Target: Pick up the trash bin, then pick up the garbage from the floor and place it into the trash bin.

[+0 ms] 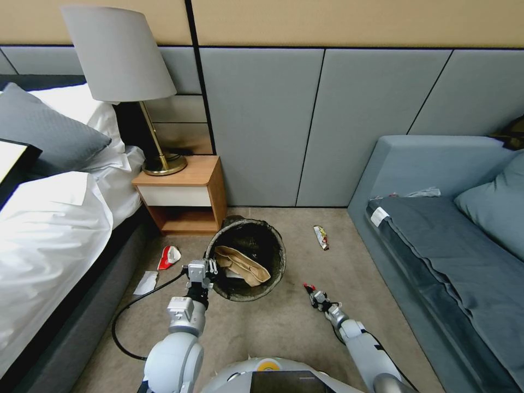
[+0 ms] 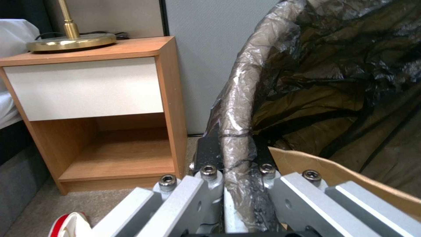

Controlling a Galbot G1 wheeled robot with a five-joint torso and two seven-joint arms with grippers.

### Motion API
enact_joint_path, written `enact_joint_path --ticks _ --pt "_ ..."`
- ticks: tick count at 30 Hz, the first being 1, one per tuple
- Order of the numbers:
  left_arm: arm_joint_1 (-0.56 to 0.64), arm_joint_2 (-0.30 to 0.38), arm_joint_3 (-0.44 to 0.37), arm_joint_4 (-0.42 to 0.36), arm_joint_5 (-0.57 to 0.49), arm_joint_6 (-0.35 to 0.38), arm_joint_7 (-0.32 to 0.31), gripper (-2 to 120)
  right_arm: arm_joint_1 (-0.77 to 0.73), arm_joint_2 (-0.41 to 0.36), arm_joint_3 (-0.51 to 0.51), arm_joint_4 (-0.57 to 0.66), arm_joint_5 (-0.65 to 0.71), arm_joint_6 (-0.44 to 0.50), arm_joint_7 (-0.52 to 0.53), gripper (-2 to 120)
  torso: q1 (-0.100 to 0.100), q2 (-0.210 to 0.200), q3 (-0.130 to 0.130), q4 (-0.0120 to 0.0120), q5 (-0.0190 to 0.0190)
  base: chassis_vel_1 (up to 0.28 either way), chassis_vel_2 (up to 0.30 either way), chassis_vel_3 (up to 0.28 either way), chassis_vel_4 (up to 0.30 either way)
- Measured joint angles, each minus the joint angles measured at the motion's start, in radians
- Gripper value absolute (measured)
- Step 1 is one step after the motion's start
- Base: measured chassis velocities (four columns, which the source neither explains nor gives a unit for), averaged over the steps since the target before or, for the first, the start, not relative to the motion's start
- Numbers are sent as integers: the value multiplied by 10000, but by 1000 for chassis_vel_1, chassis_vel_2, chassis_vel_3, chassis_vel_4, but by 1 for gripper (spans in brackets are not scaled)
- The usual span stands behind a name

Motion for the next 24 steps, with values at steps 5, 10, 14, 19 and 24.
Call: enact_joint_path --ticks 5,10,14,19,24 --pt "-53 61 58 120 -23 0 -2 0 -1021 2 -91 3089 1177 -415 268 0 0 0 -1 4 5 0 0 0 0" --pt "-159 153 149 331 -43 1 12 0 -2011 64 -195 6410 1942 -711 354 0 0 0 -2 8 6 0 0 0 0" --pt "-210 161 259 412 -79 12 16 0 -2528 39 -341 8689 2240 -774 286 0 0 0 -2 5 -1 0 0 0 0" --pt "-273 180 363 507 -88 23 15 0 -2830 -79 -729 10675 2629 -900 -137 0 1 0 -1 3 10 0 0 0 0" --pt "-284 176 464 558 -88 34 18 0 -2919 -252 -1343 11989 2997 -1029 -654 0 0 1 -3 5 -3 0 0 0 0"
